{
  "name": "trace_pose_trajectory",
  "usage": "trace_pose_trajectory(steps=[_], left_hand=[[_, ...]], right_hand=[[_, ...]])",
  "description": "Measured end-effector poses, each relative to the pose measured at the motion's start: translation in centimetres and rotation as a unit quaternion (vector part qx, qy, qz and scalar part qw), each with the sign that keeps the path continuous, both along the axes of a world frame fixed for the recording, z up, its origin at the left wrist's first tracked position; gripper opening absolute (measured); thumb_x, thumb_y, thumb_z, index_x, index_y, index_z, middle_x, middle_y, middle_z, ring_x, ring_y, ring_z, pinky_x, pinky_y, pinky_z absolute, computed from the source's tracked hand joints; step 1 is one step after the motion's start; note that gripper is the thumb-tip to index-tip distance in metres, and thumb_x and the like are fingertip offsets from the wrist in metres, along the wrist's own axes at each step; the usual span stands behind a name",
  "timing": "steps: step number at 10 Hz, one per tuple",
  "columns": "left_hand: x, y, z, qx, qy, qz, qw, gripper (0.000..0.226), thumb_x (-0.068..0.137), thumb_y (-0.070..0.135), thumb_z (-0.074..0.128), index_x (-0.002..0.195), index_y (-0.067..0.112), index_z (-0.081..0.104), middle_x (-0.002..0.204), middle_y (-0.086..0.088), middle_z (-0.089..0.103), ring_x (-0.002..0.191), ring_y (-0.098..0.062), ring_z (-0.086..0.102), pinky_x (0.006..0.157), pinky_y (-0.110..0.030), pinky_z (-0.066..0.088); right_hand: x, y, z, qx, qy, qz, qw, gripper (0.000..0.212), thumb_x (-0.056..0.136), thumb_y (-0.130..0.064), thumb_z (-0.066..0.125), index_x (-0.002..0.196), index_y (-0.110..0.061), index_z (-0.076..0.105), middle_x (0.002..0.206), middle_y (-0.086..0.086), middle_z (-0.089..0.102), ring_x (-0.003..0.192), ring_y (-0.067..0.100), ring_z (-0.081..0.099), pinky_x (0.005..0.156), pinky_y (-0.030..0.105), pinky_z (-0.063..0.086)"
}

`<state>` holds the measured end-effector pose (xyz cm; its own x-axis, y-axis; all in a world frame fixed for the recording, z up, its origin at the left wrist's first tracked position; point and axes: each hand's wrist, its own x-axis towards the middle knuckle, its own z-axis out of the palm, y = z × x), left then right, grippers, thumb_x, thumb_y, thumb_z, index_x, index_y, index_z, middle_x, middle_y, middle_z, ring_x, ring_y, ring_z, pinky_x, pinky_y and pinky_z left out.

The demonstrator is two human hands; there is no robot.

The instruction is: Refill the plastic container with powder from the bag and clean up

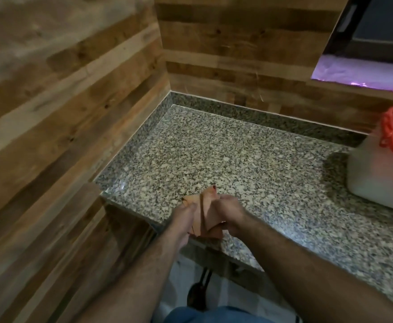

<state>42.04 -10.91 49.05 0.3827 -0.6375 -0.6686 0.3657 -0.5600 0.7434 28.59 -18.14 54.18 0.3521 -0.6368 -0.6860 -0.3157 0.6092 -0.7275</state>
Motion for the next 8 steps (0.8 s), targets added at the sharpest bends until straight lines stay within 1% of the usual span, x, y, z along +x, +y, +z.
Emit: trace_pose_trajectory(steps=[1,2,3,4,5,6,7,8], left_hand=[[3.7,-2.0,-1.8,0.046,-0.08,-0.049,0.995,0.025,0.103,0.03,0.062,0.121,0.019,0.076,0.111,-0.003,0.082,0.102,-0.025,0.076,0.096,-0.05,0.063],[6.6,-3.1,-3.1,0.131,-0.354,-0.185,0.907,0.024,0.095,0.036,0.067,0.118,0.029,0.07,0.113,0.002,0.076,0.103,-0.022,0.07,0.095,-0.045,0.059],[7.3,-3.2,-4.1,0.068,-0.551,-0.305,0.774,0.053,0.102,0.038,0.058,0.153,0.028,0.049,0.154,0.002,0.055,0.139,-0.024,0.051,0.112,-0.049,0.047],[6.7,-2.8,-4.8,-0.033,-0.581,-0.51,0.634,0.059,0.109,0.042,0.04,0.166,0.029,0.031,0.175,0.0,0.03,0.16,-0.024,0.028,0.129,-0.047,0.028],[6.4,-2.1,-5.7,-0.022,-0.583,-0.562,0.586,0.064,0.11,0.044,0.038,0.17,0.029,0.02,0.179,-0.002,0.019,0.163,-0.026,0.022,0.131,-0.048,0.021],[6.6,-1.5,-6.9,-0.013,-0.601,-0.563,0.567,0.065,0.111,0.047,0.029,0.171,0.03,0.009,0.181,-0.002,0.01,0.165,-0.025,0.015,0.132,-0.053,0.016],[6.2,-1.3,-6.5,-0.012,-0.602,-0.563,0.567,0.066,0.11,0.049,0.026,0.171,0.028,0.009,0.181,-0.001,0.009,0.166,-0.023,0.013,0.133,-0.054,0.012],[4.3,-2.1,-4.2,-0.031,-0.608,-0.554,0.568,0.067,0.11,0.046,0.034,0.171,0.025,0.015,0.18,-0.002,0.014,0.165,-0.023,0.016,0.133,-0.052,0.013]], right_hand=[[1.0,-2.1,-1.9,0.066,0.044,-0.072,0.994,0.025,0.107,-0.011,0.046,0.102,-0.004,0.07,0.102,0.017,0.076,0.088,0.032,0.072,0.062,0.039,0.064],[0.8,-3.4,-4.9,-0.034,0.209,0.027,0.977,0.016,0.1,-0.019,0.065,0.106,-0.004,0.065,0.104,0.016,0.072,0.086,0.028,0.072,0.063,0.038,0.066],[0.5,-3.3,-6.1,-0.222,0.36,0.148,0.894,0.026,0.097,-0.035,0.071,0.111,-0.015,0.061,0.11,0.006,0.065,0.09,0.015,0.062,0.065,0.026,0.055],[0.7,-2.7,-6.9,-0.347,0.408,0.267,0.801,0.043,0.097,-0.043,0.065,0.136,-0.026,0.056,0.133,0.007,0.055,0.121,0.026,0.052,0.098,0.045,0.054],[0.9,-1.5,-7.3,-0.376,0.441,0.369,0.727,0.077,0.095,-0.043,0.065,0.163,-0.026,0.032,0.15,0.01,0.047,0.139,0.035,0.043,0.112,0.054,0.042],[0.6,-0.3,-7.2,-0.373,0.444,0.368,0.727,0.082,0.093,-0.042,0.065,0.165,-0.024,0.028,0.152,0.012,0.046,0.14,0.037,0.041,0.114,0.056,0.037],[-0.6,0.8,-6.3,-0.378,0.452,0.354,0.726,0.079,0.093,-0.043,0.064,0.161,-0.021,0.033,0.15,0.011,0.048,0.138,0.035,0.043,0.112,0.054,0.039],[-2.7,1.1,-4.7,-0.376,0.459,0.292,0.75,0.058,0.099,-0.045,0.053,0.15,-0.021,0.046,0.147,0.01,0.05,0.136,0.034,0.046,0.111,0.052,0.04]])
